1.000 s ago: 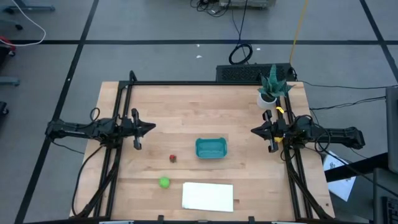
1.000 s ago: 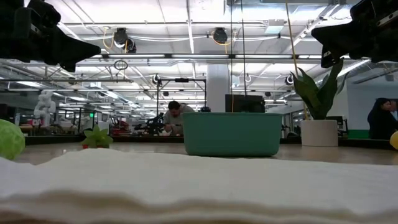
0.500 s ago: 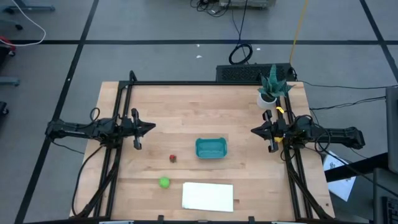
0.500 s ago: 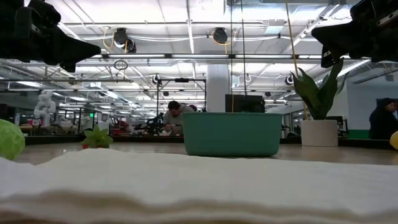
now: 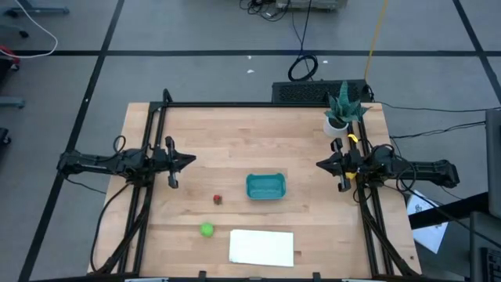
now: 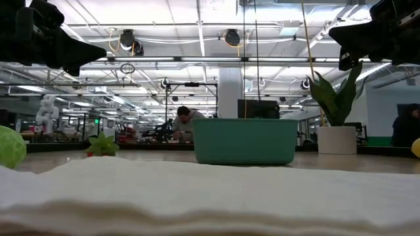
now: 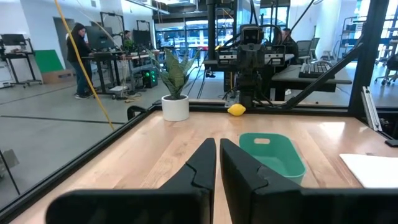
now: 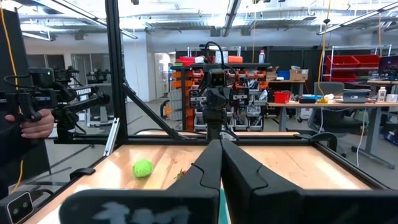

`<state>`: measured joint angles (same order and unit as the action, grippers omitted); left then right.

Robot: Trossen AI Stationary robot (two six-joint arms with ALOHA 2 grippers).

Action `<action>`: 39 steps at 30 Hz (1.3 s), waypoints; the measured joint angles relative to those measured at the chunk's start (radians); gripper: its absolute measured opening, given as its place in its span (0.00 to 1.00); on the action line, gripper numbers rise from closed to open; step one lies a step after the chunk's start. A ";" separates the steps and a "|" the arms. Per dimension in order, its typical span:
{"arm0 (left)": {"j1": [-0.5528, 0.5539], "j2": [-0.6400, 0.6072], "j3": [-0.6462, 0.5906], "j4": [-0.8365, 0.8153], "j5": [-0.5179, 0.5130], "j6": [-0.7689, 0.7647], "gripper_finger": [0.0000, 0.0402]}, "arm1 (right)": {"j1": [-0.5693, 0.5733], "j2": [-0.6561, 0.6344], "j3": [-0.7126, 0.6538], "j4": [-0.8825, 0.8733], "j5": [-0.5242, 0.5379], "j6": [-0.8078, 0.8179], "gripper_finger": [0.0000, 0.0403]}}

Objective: Pick and placing Produce into tupperware
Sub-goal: Put the yellow lemon into the blue bin

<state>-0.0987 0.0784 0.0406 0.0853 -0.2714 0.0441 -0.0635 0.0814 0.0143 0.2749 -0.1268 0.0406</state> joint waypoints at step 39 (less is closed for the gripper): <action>0.000 0.000 0.000 -0.005 0.000 -0.019 0.06 | -0.001 0.124 0.208 -0.274 0.239 0.105 0.22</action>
<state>-0.0986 0.0784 0.0406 0.0799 -0.2714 0.0254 -0.0643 0.2057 0.2218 0.0011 0.1126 0.1459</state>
